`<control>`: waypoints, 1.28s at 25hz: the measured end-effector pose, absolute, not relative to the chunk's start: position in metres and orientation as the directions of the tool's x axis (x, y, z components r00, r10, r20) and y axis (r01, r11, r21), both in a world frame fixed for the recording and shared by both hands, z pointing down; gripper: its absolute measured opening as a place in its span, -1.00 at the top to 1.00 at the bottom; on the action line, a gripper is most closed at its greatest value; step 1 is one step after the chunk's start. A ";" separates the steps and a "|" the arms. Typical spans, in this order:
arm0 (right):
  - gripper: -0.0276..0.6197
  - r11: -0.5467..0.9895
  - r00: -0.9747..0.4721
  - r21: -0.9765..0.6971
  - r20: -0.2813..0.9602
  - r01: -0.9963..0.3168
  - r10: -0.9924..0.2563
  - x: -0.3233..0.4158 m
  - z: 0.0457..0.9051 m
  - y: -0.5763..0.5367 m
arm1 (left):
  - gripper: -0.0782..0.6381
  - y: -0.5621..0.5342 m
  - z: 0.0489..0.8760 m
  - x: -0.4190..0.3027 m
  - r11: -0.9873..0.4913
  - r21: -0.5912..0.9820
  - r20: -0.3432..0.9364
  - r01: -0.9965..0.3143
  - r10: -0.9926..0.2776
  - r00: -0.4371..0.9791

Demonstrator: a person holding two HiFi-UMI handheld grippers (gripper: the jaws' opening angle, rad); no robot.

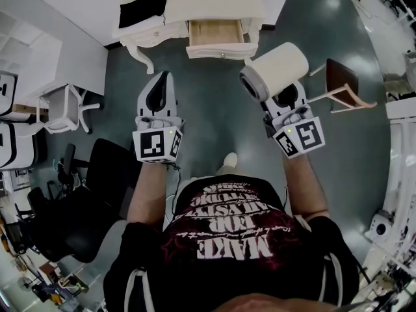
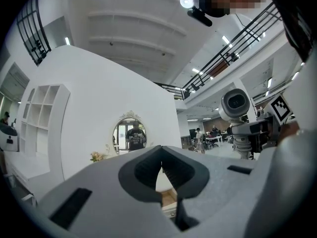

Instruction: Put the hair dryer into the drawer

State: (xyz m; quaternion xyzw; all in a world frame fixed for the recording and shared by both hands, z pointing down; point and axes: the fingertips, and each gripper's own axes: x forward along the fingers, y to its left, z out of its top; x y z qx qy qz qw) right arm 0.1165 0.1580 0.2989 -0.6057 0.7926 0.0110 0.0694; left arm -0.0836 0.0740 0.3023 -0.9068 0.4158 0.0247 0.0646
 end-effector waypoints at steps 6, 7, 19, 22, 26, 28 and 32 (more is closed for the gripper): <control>0.20 0.281 -0.270 -0.083 -0.125 -0.956 -0.955 0.138 0.299 0.156 | 0.77 0.072 0.302 -0.071 -0.633 -0.109 -0.084 -0.766 -0.762 0.642; 0.20 0.282 -0.270 -0.088 -0.125 -0.955 -0.955 0.140 0.299 0.156 | 0.77 0.073 0.303 -0.070 -0.631 -0.110 -0.079 -0.768 -0.764 0.640; 0.20 0.301 -0.287 -0.100 -0.136 -0.948 -0.948 0.149 0.292 0.151 | 0.77 0.068 0.298 -0.071 -0.620 -0.116 -0.096 -0.776 -0.770 0.630; 0.20 0.293 -0.279 -0.095 -0.139 -0.951 -0.950 0.152 0.290 0.148 | 0.77 0.063 0.297 -0.067 -0.630 -0.122 -0.098 -0.767 -0.761 0.641; 0.20 0.278 -0.263 -0.099 -0.138 -0.956 -0.955 0.156 0.291 0.141 | 0.77 0.051 0.297 -0.062 -0.641 -0.118 -0.101 -0.758 -0.752 0.652; 0.20 0.268 -0.254 -0.099 -0.134 -0.958 -0.958 0.157 0.292 0.135 | 0.77 0.043 0.298 -0.059 -0.649 -0.115 -0.100 -0.752 -0.746 0.658; 0.20 0.250 -0.237 -0.103 -0.127 -0.963 -0.963 0.159 0.294 0.122 | 0.77 0.027 0.302 -0.053 -0.667 -0.108 -0.097 -0.738 -0.731 0.675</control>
